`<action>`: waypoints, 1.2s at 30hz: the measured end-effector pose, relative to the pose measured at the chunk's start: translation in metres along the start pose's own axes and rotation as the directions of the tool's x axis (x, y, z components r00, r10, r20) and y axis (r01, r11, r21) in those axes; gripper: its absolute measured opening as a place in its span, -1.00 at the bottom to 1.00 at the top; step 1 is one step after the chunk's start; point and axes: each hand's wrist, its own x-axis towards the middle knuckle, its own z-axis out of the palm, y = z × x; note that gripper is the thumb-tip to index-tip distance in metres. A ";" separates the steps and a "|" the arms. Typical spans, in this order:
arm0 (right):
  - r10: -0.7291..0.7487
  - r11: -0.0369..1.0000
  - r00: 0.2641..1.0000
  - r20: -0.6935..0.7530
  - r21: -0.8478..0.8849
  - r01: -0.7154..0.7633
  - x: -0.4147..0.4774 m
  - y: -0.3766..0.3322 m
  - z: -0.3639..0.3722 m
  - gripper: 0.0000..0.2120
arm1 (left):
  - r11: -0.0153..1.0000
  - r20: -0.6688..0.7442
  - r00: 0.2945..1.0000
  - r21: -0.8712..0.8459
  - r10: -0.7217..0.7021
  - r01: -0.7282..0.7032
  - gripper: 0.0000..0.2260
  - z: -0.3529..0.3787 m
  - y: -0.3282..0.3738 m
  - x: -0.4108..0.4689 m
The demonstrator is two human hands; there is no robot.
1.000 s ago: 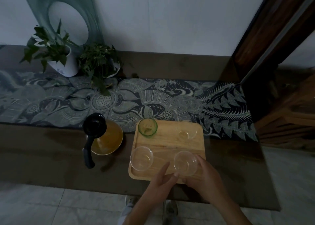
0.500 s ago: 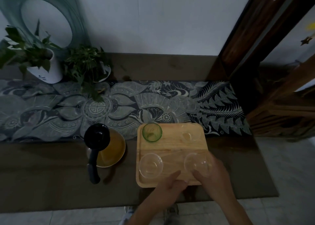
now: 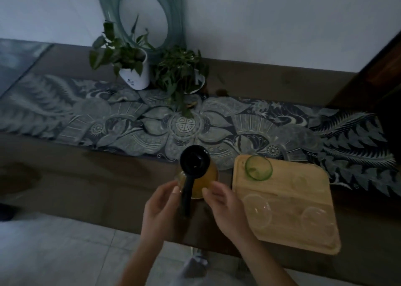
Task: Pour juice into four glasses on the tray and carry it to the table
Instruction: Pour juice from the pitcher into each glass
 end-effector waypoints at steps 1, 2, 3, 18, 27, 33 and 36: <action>0.037 0.999 0.999 0.026 0.004 -0.037 0.006 0.004 0.012 -0.53 | 1.000 -0.009 1.000 0.014 -0.003 0.003 -0.88 -0.002 -0.006 0.005; 0.068 0.998 0.997 0.039 0.003 -0.068 0.012 0.008 0.024 -0.46 | 1.000 -0.004 1.000 0.023 -0.020 0.020 -0.88 -0.003 -0.012 0.009; 0.094 0.996 0.995 0.043 0.000 -0.094 0.017 0.012 0.034 -0.41 | 0.998 0.012 0.999 0.028 -0.049 0.048 -0.88 -0.003 -0.017 0.013; -0.002 0.999 0.997 -0.082 0.047 0.006 0.012 0.018 0.063 -0.73 | 0.986 0.151 0.985 -0.129 -0.087 0.107 -0.82 -0.012 -0.035 0.023; 0.065 0.983 0.984 -0.165 0.178 -0.035 0.020 0.012 0.069 -0.64 | 0.995 0.098 0.992 -0.049 -0.079 0.084 -0.77 -0.024 -0.045 0.045; -0.043 0.996 0.931 -0.364 0.054 0.067 0.022 0.005 0.075 -0.47 | 0.994 0.061 0.995 -0.075 -0.081 0.085 -0.83 -0.030 -0.044 0.056; -0.070 0.996 0.899 -0.432 0.015 0.085 0.021 0.002 0.071 -0.44 | 0.996 0.046 0.997 -0.065 -0.058 0.061 -0.84 -0.034 -0.037 0.059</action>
